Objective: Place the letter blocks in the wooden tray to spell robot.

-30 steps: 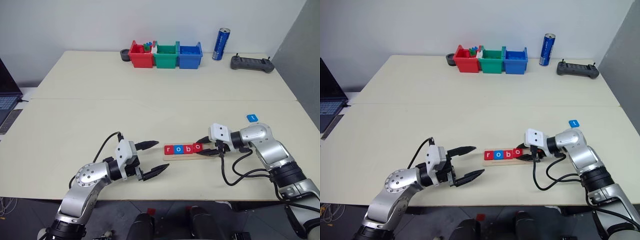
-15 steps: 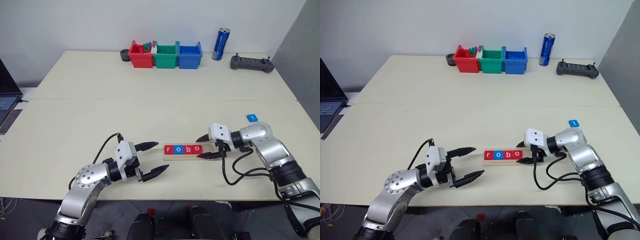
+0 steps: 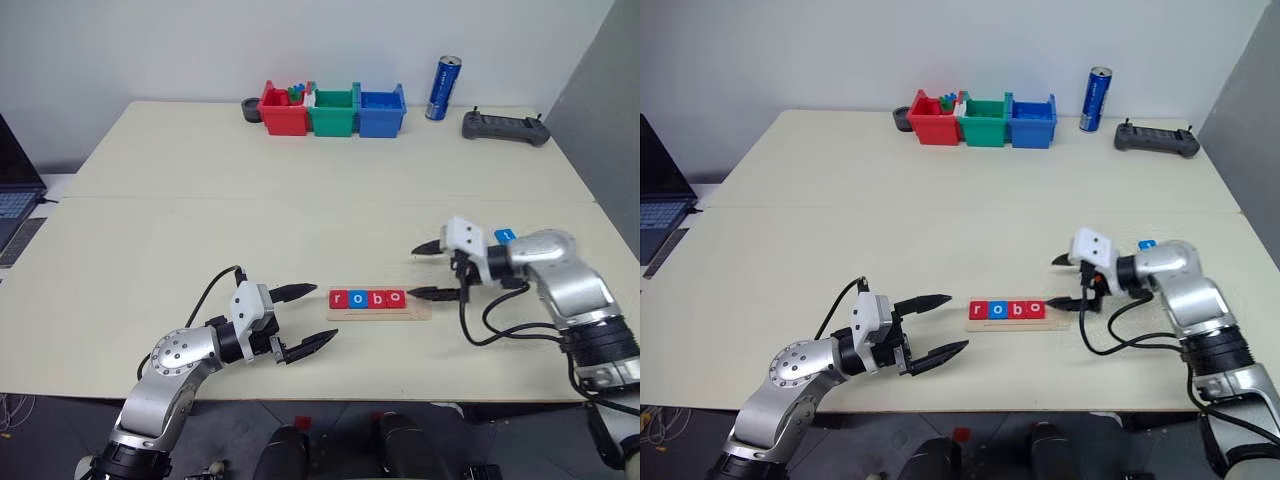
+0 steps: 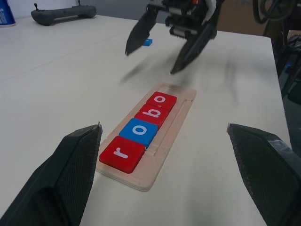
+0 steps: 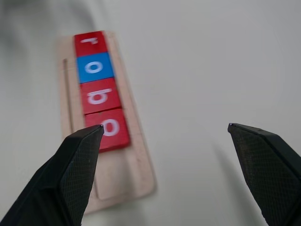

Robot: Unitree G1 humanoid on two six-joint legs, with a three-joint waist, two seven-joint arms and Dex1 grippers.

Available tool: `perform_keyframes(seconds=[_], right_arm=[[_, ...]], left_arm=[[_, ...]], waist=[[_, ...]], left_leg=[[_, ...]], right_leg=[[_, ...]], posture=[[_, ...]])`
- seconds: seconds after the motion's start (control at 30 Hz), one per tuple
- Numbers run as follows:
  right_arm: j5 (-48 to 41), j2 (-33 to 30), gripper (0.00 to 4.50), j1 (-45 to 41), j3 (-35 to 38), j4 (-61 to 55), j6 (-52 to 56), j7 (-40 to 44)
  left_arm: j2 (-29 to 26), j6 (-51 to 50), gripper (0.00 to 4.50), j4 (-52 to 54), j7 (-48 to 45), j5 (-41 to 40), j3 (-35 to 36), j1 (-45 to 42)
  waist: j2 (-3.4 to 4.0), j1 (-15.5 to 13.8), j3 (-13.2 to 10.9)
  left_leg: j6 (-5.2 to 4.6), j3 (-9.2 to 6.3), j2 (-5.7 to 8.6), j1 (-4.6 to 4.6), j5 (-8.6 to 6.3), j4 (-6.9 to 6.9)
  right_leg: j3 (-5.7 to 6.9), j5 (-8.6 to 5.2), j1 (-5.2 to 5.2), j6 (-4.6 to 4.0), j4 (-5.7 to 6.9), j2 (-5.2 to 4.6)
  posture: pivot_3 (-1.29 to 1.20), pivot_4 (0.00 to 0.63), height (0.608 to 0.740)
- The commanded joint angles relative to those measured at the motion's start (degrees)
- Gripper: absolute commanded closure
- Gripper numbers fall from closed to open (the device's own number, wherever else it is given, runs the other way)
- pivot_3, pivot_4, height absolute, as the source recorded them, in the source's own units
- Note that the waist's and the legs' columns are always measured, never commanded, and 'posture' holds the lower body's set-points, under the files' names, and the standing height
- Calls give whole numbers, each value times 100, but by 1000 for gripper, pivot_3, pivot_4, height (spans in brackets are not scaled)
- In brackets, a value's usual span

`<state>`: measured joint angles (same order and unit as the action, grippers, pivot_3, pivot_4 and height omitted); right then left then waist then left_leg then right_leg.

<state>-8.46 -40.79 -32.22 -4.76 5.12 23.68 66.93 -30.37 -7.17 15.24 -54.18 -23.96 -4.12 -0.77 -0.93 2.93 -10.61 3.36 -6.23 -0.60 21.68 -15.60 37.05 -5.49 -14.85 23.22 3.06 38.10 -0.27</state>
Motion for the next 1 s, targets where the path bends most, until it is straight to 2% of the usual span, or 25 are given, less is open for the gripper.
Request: perform_keyframes(seconds=[0.03, 0.2, 0.33, 0.63, 1.0], right_arm=[[-215, -1, 7, 178, 909, -377, 753, -1037], [179, 131, 7, 460, 1672, -53, 974, -2688], [277, 128, 7, 234, 1831, 642, 974, -3361], [-70, 361, 7, -631, 1834, 2238, 995, -3463], [253, 481, 7, -1500, 1587, 4232, 241, -3872]], left_arm=[[69, 61, 0, 147, 45, -20, 12, -78], [126, 10, 0, 17, -37, -18, -71, -320], [146, -8, 0, -130, -131, -11, -115, -542], [75, -58, 0, -45, -126, -26, -71, -534], [7, -121, 0, 275, 54, -40, 8, -230]], waist=[[0, -11, 0], [0, -17, 0], [2, 13, 1], [3, 70, 1], [4, 57, 1]], left_leg=[[0, 2, 1, 0, 0, 0], [0, 3, 2, 1, 0, 0], [0, 8, 2, -1, 0, 0], [-1, 10, 0, -3, 0, -2], [-1, 10, 1, 0, 0, -3]], right_leg=[[-1, 0, 0, 0, 0, 0], [-2, 0, 0, 0, 0, 1], [-6, 0, 1, 0, 0, 2], [-10, 0, 2, 0, 3, 6], [-9, 0, 2, 0, -1, 4]], posture=[[0, 150, 740], [0, 150, 740], [0, 150, 740], [0, 150, 740], [0, 150, 740]])
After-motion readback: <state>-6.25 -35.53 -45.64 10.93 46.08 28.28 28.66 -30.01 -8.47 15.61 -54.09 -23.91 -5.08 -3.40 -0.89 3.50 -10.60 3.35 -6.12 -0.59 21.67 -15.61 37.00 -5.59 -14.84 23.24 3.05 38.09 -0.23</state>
